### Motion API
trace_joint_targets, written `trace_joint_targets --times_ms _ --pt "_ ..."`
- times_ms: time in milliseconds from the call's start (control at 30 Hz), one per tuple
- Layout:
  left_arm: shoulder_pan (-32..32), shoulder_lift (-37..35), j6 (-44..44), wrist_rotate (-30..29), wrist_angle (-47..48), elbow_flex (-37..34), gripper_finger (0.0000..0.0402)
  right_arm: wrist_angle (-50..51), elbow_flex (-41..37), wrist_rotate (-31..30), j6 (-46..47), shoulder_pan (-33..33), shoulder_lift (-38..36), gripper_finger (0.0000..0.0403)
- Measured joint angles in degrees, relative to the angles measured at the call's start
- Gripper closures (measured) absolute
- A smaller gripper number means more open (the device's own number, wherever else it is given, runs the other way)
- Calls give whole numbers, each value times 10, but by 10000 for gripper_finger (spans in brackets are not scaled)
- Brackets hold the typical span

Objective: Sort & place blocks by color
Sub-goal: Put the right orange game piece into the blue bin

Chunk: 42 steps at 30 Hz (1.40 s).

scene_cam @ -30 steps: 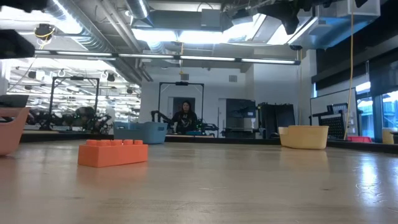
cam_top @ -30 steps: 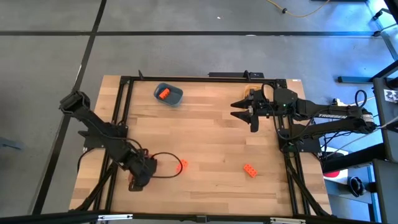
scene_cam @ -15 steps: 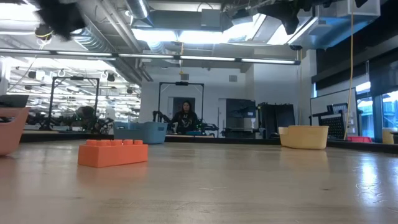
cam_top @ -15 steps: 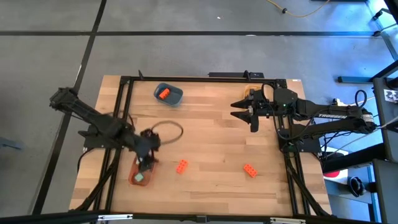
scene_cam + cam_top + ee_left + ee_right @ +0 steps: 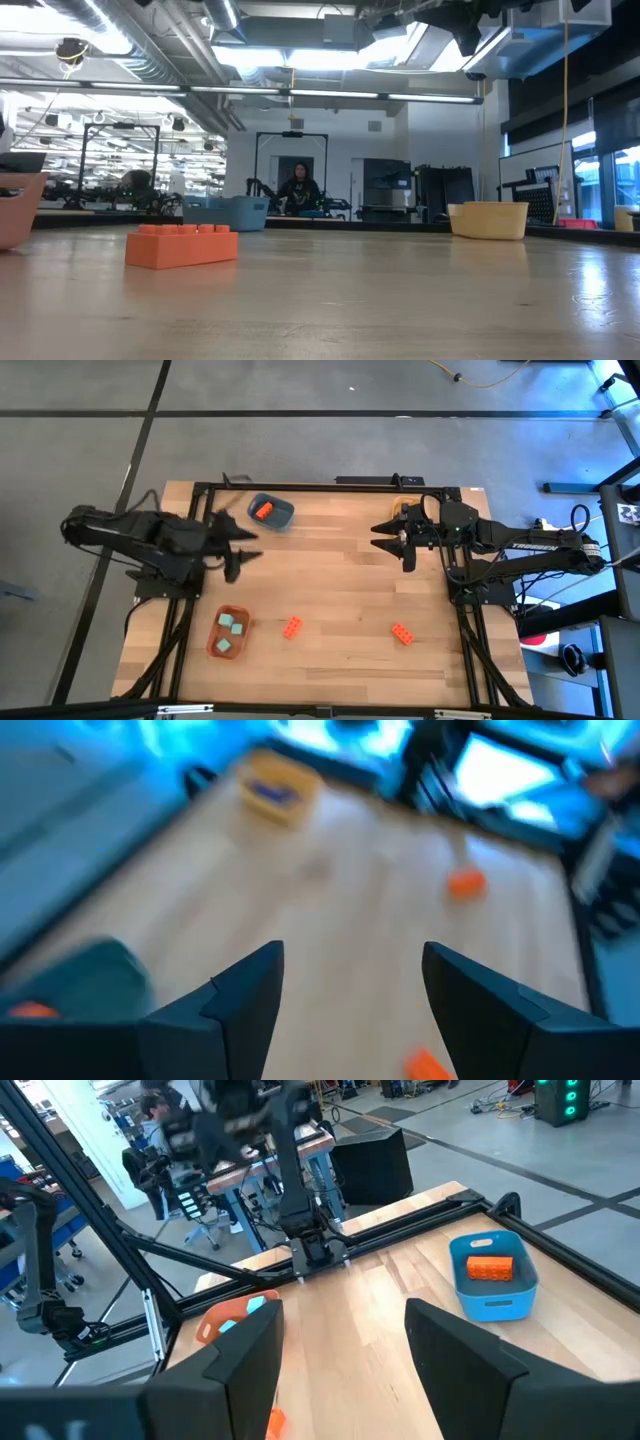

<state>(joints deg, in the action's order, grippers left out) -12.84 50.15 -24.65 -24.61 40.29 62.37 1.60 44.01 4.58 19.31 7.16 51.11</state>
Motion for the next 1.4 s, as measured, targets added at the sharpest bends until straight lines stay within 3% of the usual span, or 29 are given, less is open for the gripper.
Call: trace_joint_targets --times_ms 233,467,833,1133,1400 --pt "22 -60 57 -82 -69 -9 171 0 0 0 0 0 0 189" --pt "25 -121 64 -74 -169 -92 171 0 0 0 0 0 0 189" --pt "24 -177 74 -71 -399 -231 171 0 0 0 1 0 0 189" --pt "24 -180 88 -56 -529 -272 171 0 0 0 3 0 0 189" --pt "24 -180 88 -55 -538 -273 171 0 0 0 14 0 0 189"
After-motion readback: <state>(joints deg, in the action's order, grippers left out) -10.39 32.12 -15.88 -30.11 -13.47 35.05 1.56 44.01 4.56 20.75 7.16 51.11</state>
